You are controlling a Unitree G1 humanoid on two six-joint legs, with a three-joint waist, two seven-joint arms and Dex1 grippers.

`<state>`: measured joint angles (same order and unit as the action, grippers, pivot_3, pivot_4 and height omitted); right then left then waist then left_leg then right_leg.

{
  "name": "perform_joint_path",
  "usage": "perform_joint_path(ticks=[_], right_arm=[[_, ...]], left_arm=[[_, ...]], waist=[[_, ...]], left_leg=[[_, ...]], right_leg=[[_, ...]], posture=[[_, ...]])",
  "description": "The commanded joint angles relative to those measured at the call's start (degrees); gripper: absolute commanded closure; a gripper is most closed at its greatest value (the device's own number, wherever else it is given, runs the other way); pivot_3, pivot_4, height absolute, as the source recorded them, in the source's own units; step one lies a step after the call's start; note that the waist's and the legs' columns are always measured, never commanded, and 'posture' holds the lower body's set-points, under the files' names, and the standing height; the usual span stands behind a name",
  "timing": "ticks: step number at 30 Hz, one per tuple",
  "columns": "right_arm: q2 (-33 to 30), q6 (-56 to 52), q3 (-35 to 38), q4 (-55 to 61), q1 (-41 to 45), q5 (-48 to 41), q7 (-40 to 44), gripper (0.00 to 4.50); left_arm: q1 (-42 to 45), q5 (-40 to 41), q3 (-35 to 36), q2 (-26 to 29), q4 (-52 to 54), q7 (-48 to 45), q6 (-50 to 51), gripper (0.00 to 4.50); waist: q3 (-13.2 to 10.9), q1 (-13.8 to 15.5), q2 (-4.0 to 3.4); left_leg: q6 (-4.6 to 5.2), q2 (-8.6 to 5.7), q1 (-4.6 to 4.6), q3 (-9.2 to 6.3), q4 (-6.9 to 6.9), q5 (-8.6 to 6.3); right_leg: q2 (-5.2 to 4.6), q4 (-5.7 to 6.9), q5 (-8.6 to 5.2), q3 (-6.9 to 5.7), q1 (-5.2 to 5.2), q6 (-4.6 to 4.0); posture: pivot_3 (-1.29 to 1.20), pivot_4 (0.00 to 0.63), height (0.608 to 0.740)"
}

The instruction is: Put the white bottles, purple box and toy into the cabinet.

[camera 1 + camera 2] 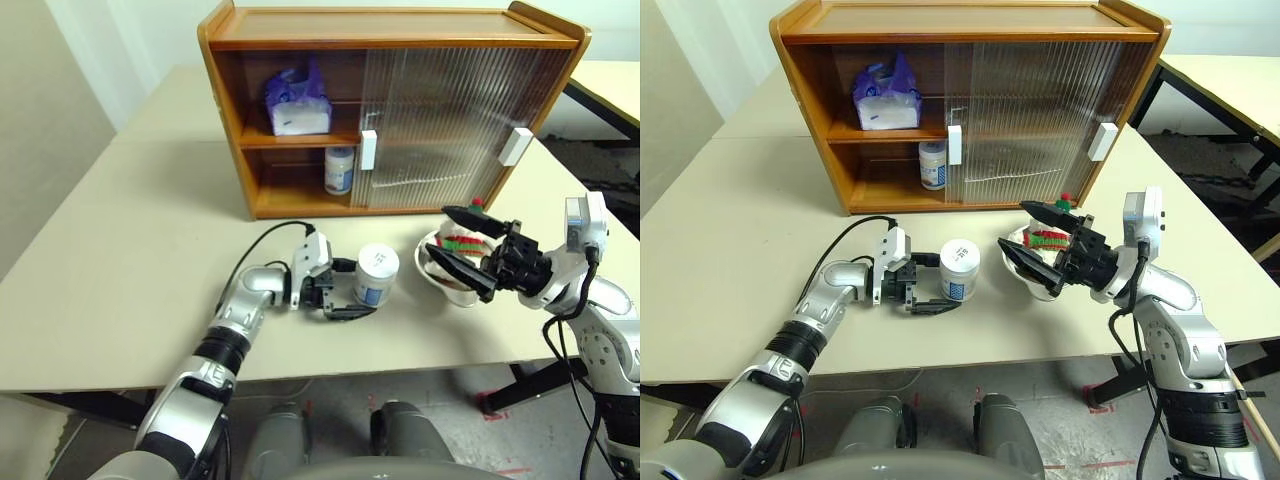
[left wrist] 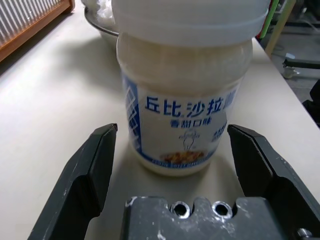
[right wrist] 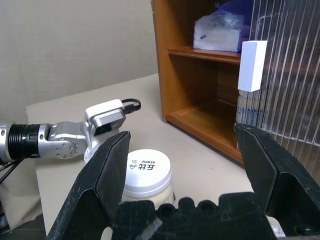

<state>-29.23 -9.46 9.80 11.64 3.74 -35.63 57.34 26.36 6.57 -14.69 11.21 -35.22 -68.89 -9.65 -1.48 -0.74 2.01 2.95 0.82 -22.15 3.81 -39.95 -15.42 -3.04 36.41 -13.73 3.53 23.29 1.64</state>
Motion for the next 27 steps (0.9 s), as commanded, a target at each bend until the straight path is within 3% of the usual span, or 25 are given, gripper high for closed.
perform_joint_path(ticks=[1,3,8,13,19,27], right_arm=[[-0.27,-0.85,-0.16,1.41,0.06,-0.17,-0.85,0.0],[-0.04,-1.03,-0.47,1.72,0.06,-0.1,-1.23,0.0],[0.17,-1.28,-0.77,2.1,-0.04,-0.03,-1.65,0.0],[0.32,-1.05,-0.67,1.75,0.16,0.04,-1.67,0.0],[0.52,-0.73,-0.8,1.2,0.03,-0.01,-1.24,0.0],[0.82,-0.49,-1.42,-0.85,1.72,0.36,-0.3,0.0]], left_arm=[[0.33,-0.15,-0.98,-0.88,-1.26,-0.54,1.05,0.98],[0.14,-0.36,-1.4,-1.18,-1.19,-0.82,1.04,1.5],[-0.28,-0.33,-1.06,-1.28,-0.83,-0.19,0.96,1.5],[-0.26,1.77,3.71,-0.76,0.46,5.27,0.86,1.5],[3.29,3.18,12.09,-0.25,-0.72,17.47,1.28,1.5],[7.11,0.43,15.13,-1.4,-3.67,31.32,2.28,1.5]], waist=[[0.0,-0.01,0.0],[0.0,0.02,0.0],[0.01,0.04,-0.01],[-0.01,-0.03,0.01],[-0.03,-0.15,0.01],[-0.07,0.28,0.07]], left_leg=[[0.01,0.0,0.0,0.0,0.0,0.0],[0.03,0.0,0.0,0.0,0.0,0.02],[0.03,-0.01,-0.01,-0.01,0.0,0.02],[0.03,0.0,-0.01,-0.01,0.0,0.01],[0.02,0.05,-0.01,-0.05,0.01,0.01],[0.02,0.0,-0.05,-0.03,0.01,0.01]], right_leg=[[0.01,0.0,-0.01,0.0,0.0,0.01],[0.01,0.0,-0.02,0.0,0.0,0.02],[-0.01,-0.02,-0.05,0.0,-0.01,0.04],[0.0,-0.03,-0.05,0.0,0.0,0.05],[0.06,0.0,-0.02,-0.01,0.03,0.05],[0.0,-0.05,0.06,-0.01,0.01,0.0]], posture=[[-0.04,0.0,0.74],[-0.04,0.0,0.74],[-0.04,0.0,0.74],[-0.04,0.0,0.74],[-0.02,0.0,0.74],[0.01,0.0,0.74]])
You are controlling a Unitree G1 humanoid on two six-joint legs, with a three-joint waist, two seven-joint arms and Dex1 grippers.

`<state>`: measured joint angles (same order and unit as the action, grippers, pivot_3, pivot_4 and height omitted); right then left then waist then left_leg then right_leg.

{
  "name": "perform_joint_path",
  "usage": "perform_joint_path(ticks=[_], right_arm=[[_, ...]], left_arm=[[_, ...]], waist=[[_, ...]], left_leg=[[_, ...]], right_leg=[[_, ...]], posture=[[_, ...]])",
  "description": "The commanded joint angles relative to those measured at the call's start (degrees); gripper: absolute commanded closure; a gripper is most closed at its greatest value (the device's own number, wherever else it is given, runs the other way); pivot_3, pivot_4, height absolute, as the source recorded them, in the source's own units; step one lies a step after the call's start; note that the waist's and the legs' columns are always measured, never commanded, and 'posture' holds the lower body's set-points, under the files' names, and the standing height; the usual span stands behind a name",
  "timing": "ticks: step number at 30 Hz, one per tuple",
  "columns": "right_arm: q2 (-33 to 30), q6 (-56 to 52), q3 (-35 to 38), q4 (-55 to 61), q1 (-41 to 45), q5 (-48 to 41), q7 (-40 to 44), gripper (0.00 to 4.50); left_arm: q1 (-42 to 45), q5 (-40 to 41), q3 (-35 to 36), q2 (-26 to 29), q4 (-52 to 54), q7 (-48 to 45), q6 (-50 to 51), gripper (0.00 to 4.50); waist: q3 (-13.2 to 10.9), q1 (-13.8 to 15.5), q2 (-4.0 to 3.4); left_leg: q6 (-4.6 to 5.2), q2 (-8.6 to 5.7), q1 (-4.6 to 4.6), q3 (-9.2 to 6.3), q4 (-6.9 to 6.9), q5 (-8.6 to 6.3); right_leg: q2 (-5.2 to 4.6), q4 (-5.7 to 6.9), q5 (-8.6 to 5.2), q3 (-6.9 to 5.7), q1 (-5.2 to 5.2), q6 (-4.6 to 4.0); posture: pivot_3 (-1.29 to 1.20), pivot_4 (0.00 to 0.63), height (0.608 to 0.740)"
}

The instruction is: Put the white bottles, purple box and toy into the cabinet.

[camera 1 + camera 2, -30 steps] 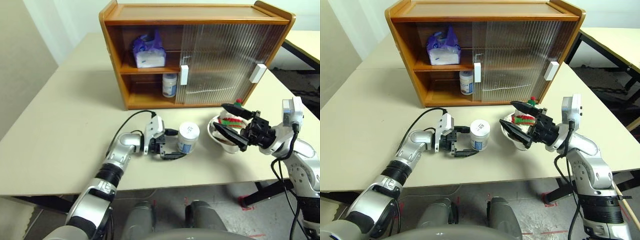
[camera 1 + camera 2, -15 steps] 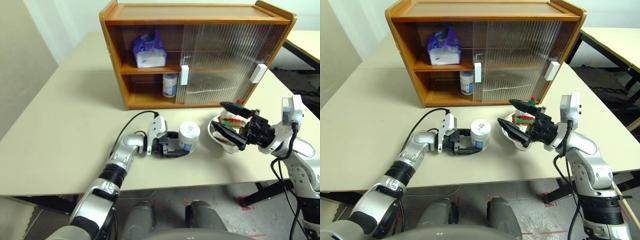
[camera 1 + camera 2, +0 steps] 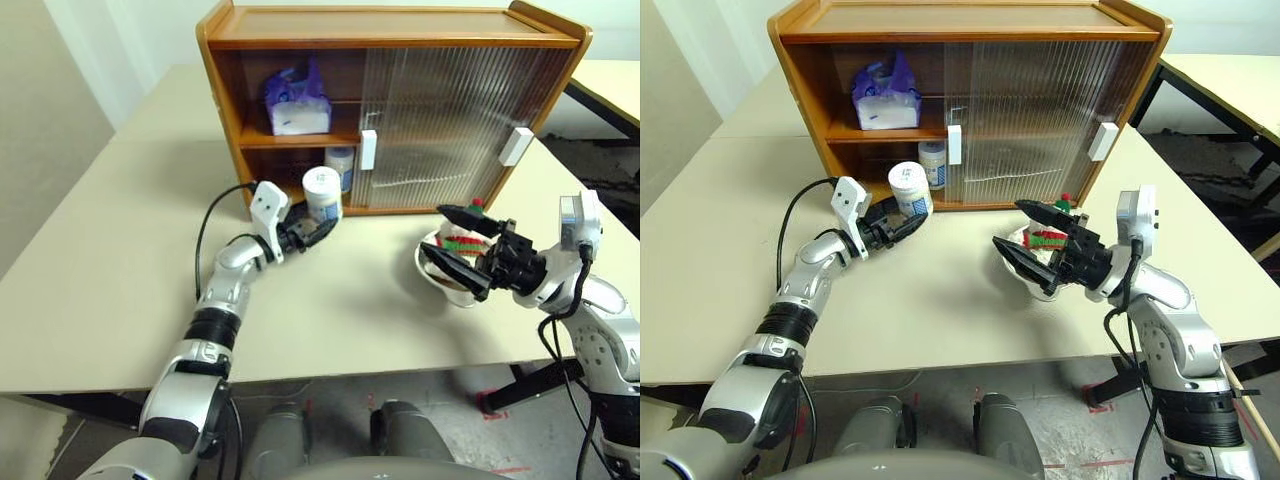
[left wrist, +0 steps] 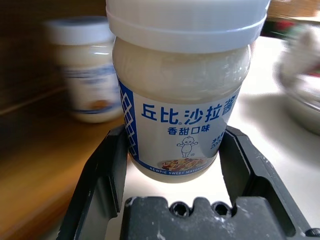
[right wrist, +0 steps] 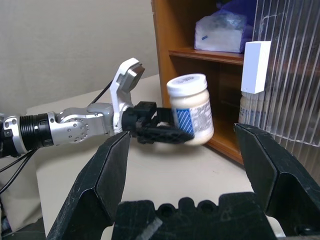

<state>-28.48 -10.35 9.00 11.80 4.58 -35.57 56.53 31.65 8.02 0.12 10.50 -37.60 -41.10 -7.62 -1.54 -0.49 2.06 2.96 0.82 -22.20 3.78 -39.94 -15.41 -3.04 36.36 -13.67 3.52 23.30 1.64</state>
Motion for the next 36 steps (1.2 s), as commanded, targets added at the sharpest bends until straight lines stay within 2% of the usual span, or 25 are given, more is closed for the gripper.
perform_joint_path(ticks=[1,9,19,36], right_arm=[[0.11,0.44,-0.72,-1.23,1.11,0.35,0.61,0.0],[0.92,0.95,-1.44,-2.46,2.55,0.71,0.77,0.0],[1.01,1.56,-1.18,-3.36,2.61,0.77,1.7,0.0],[1.04,2.03,-0.99,-2.78,2.26,1.01,1.26,0.0]], left_arm=[[2.11,-1.21,0.23,-0.82,-1.61,4.32,0.12,1.5],[5.66,-2.86,1.03,-1.7,-6.33,14.22,0.99,1.5],[13.55,-4.55,1.9,-3.11,-18.94,23.27,1.18,1.5],[20.03,-5.05,3.43,-3.94,-30.5,28.05,-0.7,1.5]], waist=[[-0.02,0.07,0.03],[-0.06,0.28,0.09],[-0.1,0.58,0.17],[-0.13,0.12,0.21]], left_leg=[[0.0,0.0,-0.02,0.0,0.0,0.0],[-0.08,0.0,-0.04,-0.04,0.01,-0.05],[-0.1,-0.02,-0.05,-0.03,0.01,-0.06],[-0.15,-0.05,-0.07,-0.02,0.02,-0.09]], right_leg=[[0.0,-0.01,0.03,0.0,0.01,-0.06],[0.02,-0.01,0.05,-0.03,0.02,-0.06],[0.03,-0.02,0.07,-0.04,0.03,-0.03],[0.02,-0.03,0.1,-0.05,0.04,-0.01]], posture=[[0.01,0.0,0.74],[0.03,0.0,0.74],[0.02,0.0,0.74],[-0.01,0.0,0.74]])
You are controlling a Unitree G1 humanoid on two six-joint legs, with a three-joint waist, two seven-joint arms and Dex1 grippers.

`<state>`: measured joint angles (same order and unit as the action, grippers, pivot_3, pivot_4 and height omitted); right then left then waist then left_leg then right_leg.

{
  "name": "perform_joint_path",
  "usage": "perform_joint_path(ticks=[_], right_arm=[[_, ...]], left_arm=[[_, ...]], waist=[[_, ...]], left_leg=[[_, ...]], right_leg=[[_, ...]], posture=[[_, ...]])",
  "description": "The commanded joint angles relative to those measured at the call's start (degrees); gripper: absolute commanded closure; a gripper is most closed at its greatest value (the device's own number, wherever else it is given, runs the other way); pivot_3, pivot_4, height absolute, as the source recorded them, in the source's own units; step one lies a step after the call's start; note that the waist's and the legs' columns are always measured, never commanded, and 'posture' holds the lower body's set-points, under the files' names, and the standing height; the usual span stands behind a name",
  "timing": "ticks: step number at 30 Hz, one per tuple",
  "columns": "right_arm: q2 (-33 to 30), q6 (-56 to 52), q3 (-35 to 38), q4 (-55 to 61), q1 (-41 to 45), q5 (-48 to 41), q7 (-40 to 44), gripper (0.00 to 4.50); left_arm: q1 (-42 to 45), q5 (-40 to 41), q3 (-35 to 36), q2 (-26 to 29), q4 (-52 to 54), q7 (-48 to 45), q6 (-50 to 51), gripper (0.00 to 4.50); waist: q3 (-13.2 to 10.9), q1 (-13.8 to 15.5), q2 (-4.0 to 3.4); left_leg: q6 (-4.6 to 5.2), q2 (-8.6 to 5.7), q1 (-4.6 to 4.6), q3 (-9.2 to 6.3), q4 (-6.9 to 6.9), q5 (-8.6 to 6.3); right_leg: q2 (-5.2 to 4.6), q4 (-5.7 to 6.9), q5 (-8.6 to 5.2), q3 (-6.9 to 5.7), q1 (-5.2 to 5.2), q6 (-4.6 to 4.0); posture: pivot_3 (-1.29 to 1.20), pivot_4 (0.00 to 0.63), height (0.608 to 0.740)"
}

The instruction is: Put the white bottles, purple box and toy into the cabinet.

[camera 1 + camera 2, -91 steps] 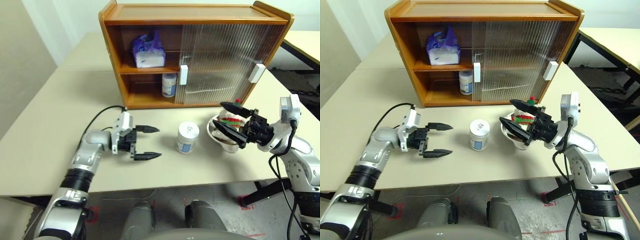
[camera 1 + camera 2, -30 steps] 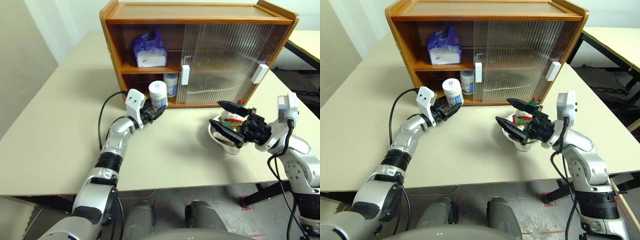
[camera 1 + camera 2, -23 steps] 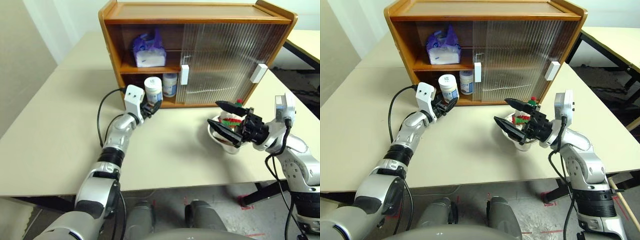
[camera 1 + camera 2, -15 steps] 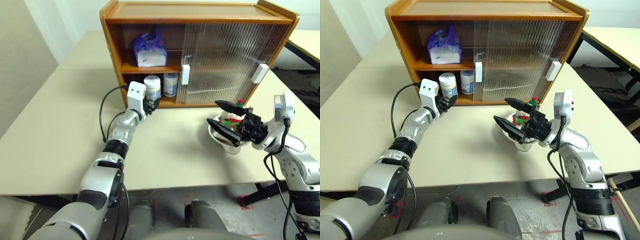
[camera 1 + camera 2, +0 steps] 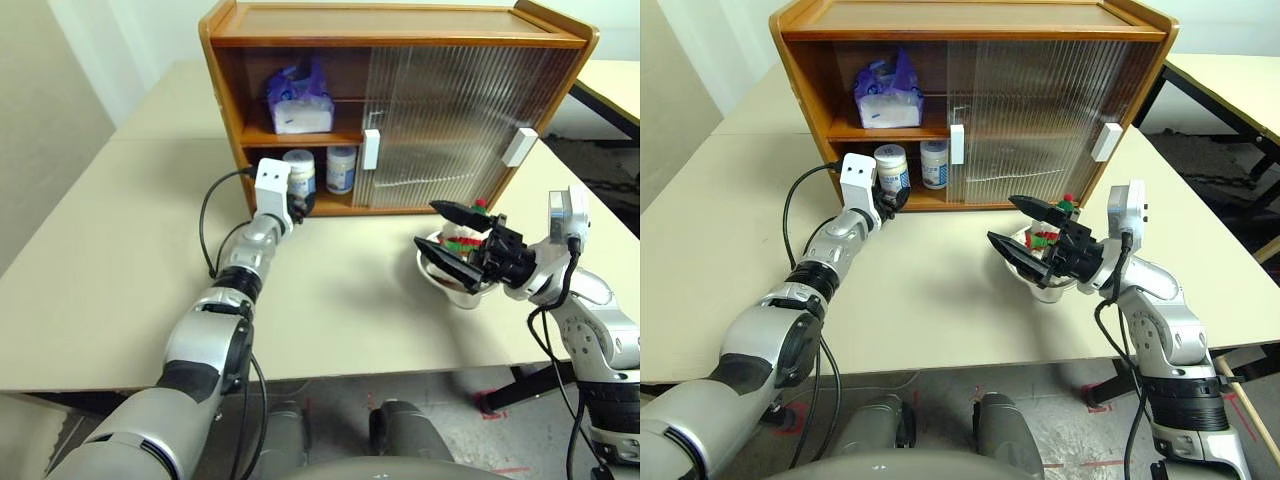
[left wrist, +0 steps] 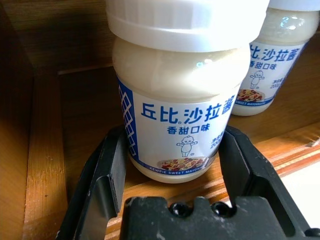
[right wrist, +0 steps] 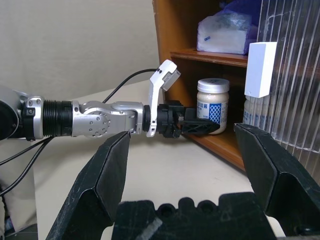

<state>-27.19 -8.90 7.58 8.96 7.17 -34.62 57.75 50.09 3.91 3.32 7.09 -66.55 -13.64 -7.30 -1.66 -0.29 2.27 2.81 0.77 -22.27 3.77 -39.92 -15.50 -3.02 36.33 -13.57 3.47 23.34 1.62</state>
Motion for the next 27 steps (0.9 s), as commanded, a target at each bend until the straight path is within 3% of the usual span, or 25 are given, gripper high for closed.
perform_joint_path(ticks=[1,10,14,27], right_arm=[[-0.29,0.45,0.45,0.32,-0.43,0.0,-0.05,0.0],[-0.36,0.06,0.24,0.93,-0.25,0.01,-0.67,0.0],[-0.34,0.13,0.22,0.46,0.31,0.08,-0.65,0.0],[0.09,0.53,-0.04,-0.2,0.36,0.19,-0.31,0.0]], left_arm=[[1.96,-1.06,0.25,-0.62,-2.04,0.86,-1.1,1.5],[2.77,-2.45,0.1,-0.59,-3.86,2.46,-1.14,1.5],[2.38,-2.56,0.26,-0.8,-3.89,2.9,-1.04,0.03],[-1.74,-1.39,0.3,-0.99,2.21,0.18,-0.49,0.03]], waist=[[0.0,-0.14,0.0],[0.0,-0.27,0.01],[0.0,-0.25,0.01],[0.0,-0.21,0.01]], left_leg=[[0.0,0.0,0.0,0.0,0.0,0.0],[-0.01,-0.01,0.01,0.0,0.0,0.0],[-0.01,-0.01,0.01,0.0,0.0,-0.01],[-0.01,0.0,0.01,0.0,0.0,-0.01]], right_leg=[[0.0,0.0,0.0,0.0,0.0,0.0],[0.0,0.0,0.0,0.0,0.0,0.0],[0.0,0.0,0.01,0.0,0.0,0.0],[0.0,0.0,0.04,0.0,0.0,-0.02]], posture=[[-0.01,0.0,0.74],[0.0,0.0,0.74],[0.0,0.0,0.74],[0.01,0.0,0.74]])
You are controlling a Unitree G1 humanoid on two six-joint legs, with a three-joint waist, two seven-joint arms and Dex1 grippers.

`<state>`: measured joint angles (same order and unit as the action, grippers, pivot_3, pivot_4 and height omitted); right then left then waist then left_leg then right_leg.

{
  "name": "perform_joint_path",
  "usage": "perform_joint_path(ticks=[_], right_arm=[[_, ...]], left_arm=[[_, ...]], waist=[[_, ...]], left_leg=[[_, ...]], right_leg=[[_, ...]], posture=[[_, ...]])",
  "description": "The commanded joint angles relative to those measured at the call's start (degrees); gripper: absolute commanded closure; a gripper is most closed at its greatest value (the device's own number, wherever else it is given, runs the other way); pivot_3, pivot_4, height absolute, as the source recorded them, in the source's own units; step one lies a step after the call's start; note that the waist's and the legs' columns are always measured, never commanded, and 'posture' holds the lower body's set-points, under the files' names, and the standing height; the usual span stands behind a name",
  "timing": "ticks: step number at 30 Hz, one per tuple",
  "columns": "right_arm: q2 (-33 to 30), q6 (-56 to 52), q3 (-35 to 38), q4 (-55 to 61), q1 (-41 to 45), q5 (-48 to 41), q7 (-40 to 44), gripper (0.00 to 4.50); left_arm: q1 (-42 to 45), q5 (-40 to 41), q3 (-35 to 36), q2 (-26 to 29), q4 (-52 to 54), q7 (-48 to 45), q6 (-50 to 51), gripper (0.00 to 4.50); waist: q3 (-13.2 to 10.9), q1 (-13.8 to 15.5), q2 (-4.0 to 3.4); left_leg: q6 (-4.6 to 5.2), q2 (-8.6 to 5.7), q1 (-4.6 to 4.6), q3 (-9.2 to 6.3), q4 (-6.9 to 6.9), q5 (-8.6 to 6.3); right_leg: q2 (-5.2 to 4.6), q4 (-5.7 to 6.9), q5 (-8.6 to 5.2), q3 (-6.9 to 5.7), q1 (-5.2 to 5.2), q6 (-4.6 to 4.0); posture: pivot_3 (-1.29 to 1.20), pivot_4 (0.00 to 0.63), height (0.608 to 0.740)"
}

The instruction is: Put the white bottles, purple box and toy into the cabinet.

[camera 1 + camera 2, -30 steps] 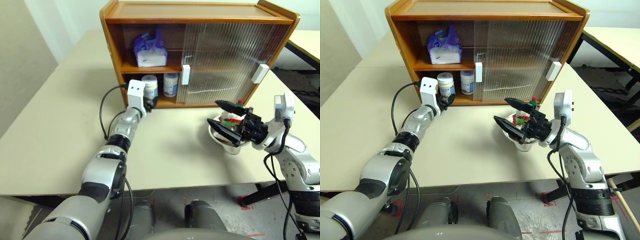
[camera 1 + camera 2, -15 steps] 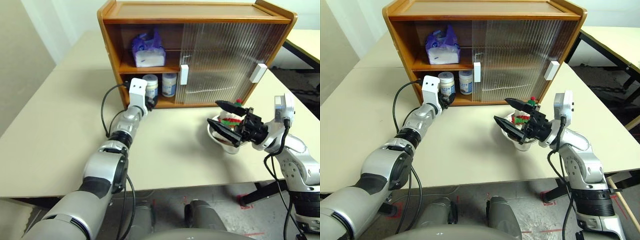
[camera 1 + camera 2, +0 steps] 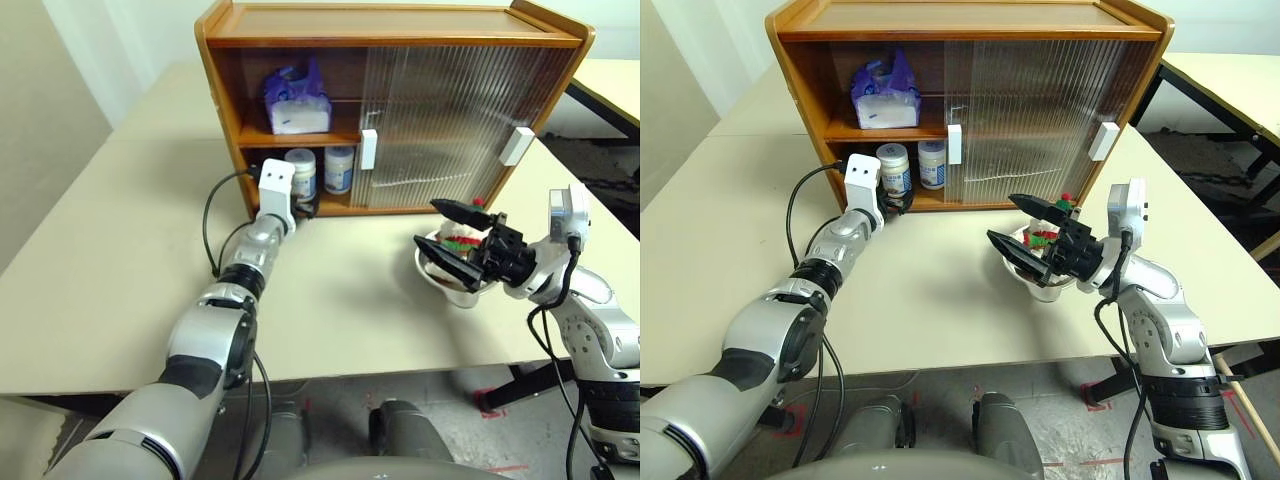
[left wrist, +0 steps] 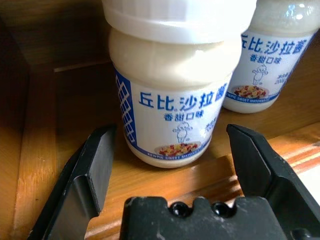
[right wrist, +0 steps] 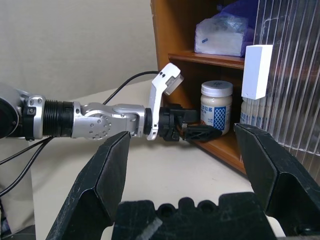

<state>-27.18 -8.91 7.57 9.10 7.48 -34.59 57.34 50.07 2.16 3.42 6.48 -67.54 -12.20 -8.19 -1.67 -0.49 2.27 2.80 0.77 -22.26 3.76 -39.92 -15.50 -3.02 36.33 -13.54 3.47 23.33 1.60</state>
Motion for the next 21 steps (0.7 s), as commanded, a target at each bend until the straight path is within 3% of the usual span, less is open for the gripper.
perform_joint_path(ticks=[1,9,10,13,21], right_arm=[[0.11,0.58,-0.05,-0.41,0.06,0.2,0.11,0.0],[0.09,0.05,-0.46,-0.76,0.97,0.31,0.26,0.0],[0.02,0.04,-0.43,-0.91,1.11,0.31,0.36,0.0],[0.06,0.1,-0.48,-1.3,1.49,0.42,0.48,0.0],[0.95,1.28,-1.01,-2.3,1.09,1.19,0.92,0.0]], left_arm=[[-2.26,0.5,0.18,-0.41,4.28,-1.59,0.75,0.03],[-10.43,2.23,-0.2,-0.02,20.08,-5.28,7.12,0.03],[-10.95,2.38,-0.19,0.01,21.26,-5.45,7.77,0.19],[-12.1,2.8,-0.42,-0.18,24.39,-6.15,9.52,0.92],[-13.78,2.39,-1.24,-1.58,28.33,-6.58,11.6,4.09]], waist=[[0.0,-0.01,0.0],[0.0,0.14,0.0],[0.0,0.15,0.0],[0.0,0.2,-0.01],[0.0,0.36,0.0]], left_leg=[[0.0,0.0,0.0,0.0,0.0,0.0],[-0.01,0.03,0.01,-0.01,0.0,0.0],[-0.01,0.03,0.01,-0.01,0.0,0.0],[-0.01,0.03,0.02,-0.01,-0.01,0.0],[0.0,0.02,0.03,-0.01,-0.01,0.0]], right_leg=[[0.0,0.0,0.0,0.0,0.0,0.0],[-0.01,0.03,0.04,0.01,0.0,-0.05],[-0.01,0.03,0.05,0.01,0.0,-0.05],[-0.01,0.03,0.06,0.01,0.0,-0.04],[-0.01,0.02,0.06,0.01,-0.02,-0.04]], posture=[[0.02,0.0,0.74],[0.04,0.0,0.74],[0.04,0.0,0.74],[0.04,0.0,0.74],[0.03,0.0,0.74]])
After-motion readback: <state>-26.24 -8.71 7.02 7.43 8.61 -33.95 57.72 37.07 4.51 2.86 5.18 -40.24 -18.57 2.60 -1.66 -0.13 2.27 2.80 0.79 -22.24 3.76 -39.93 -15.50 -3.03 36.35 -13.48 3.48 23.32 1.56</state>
